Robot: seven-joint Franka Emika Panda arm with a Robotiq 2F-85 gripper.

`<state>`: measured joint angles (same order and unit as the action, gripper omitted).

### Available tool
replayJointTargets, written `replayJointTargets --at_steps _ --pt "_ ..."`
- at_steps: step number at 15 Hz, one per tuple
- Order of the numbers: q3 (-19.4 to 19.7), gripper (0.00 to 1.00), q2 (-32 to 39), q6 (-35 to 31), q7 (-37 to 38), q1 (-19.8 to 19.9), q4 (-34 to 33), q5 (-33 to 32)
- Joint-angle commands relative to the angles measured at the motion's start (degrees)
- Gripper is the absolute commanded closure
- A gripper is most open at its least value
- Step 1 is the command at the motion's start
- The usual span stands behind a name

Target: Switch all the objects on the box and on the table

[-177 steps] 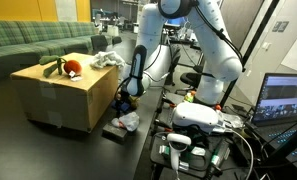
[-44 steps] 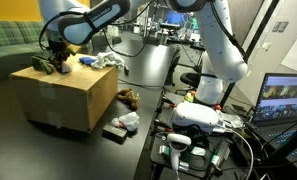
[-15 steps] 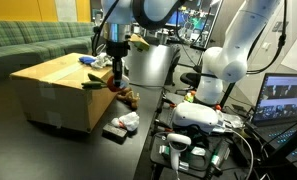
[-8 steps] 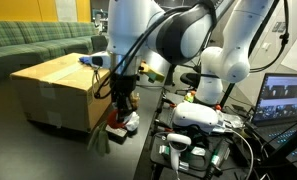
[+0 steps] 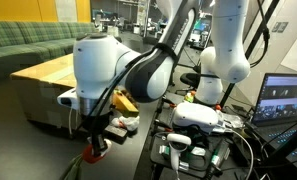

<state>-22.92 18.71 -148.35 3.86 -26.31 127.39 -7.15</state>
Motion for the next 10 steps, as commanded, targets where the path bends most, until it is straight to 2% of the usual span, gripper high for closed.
replayJointTargets --at_steps 1,2,6,10 --pt "3.2 0.79 8.8 -1.1 0.9 -2.0 -7.7 -2.1" --pt "3.6 0.6 9.9 -0.9 0.4 -2.0 -8.8 -1.6" --pt "4.1 0.3 12.7 -1.0 -0.6 -1.6 -11.5 0.0" --pt "4.2 0.0 11.2 -1.5 -0.8 -0.3 -10.5 1.1"
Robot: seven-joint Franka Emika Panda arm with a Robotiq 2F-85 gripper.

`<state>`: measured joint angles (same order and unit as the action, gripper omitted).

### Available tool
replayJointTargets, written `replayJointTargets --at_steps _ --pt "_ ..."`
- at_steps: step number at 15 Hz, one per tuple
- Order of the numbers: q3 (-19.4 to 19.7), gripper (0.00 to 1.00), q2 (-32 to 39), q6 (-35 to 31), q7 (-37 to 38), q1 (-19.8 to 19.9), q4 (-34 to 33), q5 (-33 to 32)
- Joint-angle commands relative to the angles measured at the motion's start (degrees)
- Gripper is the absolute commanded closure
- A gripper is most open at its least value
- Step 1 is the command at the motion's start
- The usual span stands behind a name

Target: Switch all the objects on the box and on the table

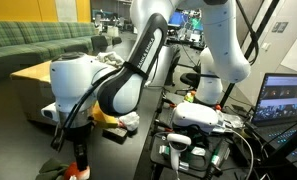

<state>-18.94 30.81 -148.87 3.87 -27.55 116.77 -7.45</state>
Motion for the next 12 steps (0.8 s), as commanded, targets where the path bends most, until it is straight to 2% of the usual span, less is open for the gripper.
replayJointTargets --at_steps 1,8,12 --pt "0.5 0.0 -1.8 -0.8 -0.4 1.3 1.1 1.6" --pt "1.6 0.01 -5.6 -4.2 2.3 4.4 9.3 5.8" --pt "6.0 0.0 -6.7 -8.6 8.7 3.4 14.8 4.8"
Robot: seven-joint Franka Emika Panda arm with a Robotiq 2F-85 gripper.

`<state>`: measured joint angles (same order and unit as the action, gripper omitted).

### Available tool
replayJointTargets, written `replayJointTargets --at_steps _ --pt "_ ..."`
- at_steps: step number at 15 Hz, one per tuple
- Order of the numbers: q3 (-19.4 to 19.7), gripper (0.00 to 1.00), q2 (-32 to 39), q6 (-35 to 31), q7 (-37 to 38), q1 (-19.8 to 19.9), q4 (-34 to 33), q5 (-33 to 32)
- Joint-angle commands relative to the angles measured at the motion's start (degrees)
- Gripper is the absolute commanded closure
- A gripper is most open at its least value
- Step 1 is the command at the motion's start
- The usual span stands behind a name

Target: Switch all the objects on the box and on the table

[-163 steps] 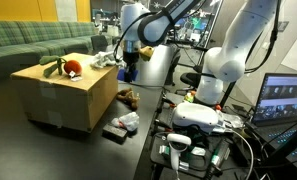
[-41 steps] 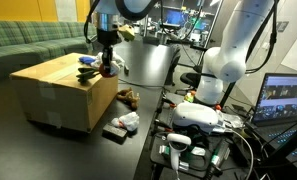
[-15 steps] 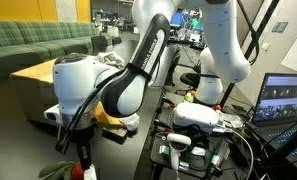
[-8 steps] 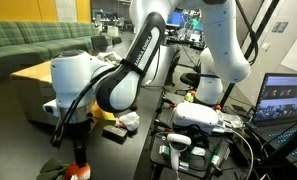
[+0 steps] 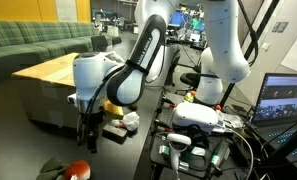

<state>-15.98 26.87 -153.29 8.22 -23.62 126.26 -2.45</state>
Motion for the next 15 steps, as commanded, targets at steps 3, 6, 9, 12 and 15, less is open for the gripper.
replayJointTargets --at_steps 3,6,9,12,15 --pt "8.1 0.0 -2.3 -7.2 9.6 -2.9 8.2 -3.2" --pt "14.3 0.0 -2.0 -8.7 15.3 -7.0 10.0 -8.0" --pt "18.4 0.0 -1.2 -8.5 19.9 -9.9 11.2 -11.6" --pt "18.8 0.0 -0.7 -8.4 21.0 -10.4 12.1 -10.8" --pt "18.3 0.0 -0.2 -8.8 21.6 -10.0 13.0 -9.6"
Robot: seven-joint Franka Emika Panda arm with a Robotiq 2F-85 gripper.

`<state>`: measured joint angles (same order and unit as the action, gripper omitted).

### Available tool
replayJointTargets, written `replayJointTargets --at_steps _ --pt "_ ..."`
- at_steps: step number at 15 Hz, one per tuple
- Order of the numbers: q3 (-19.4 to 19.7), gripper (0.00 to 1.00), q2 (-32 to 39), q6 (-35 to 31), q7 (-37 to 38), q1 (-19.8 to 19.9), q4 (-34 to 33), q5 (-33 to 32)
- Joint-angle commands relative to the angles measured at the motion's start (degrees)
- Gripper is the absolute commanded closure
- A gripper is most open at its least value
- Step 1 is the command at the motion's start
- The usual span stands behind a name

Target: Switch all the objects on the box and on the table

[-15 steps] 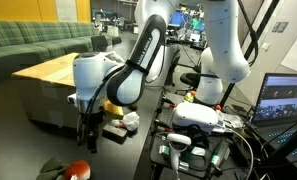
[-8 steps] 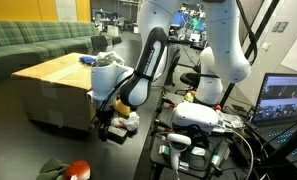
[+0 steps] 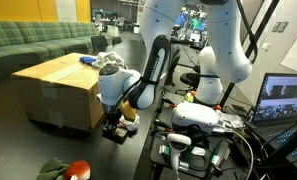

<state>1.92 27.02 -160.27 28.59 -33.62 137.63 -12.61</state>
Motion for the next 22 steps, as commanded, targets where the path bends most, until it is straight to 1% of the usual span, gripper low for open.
replayJointTargets --at_steps 1,4,6,9,12,16,18,20,22 --pt "0.3 0.0 -0.4 -1.9 1.4 0.1 2.0 0.8" --pt "0.0 0.0 -0.3 -2.6 1.6 0.7 3.1 1.9" --pt "-0.9 0.0 -0.1 -3.6 1.0 1.9 3.9 3.5" --pt "-2.8 0.0 1.2 -6.0 -0.4 3.8 4.4 6.8" --pt "-6.1 0.0 2.9 -8.4 -2.8 7.1 4.3 10.7" --pt "-8.1 0.0 5.0 -11.0 -5.4 9.5 3.9 14.0" --pt "-9.0 0.0 5.2 -10.9 -6.7 11.0 3.9 15.1" --pt "-9.3 0.0 5.3 -11.1 -7.6 11.3 3.8 15.7" --pt "-8.3 0.0 5.3 -10.9 -7.8 10.4 3.5 15.1"
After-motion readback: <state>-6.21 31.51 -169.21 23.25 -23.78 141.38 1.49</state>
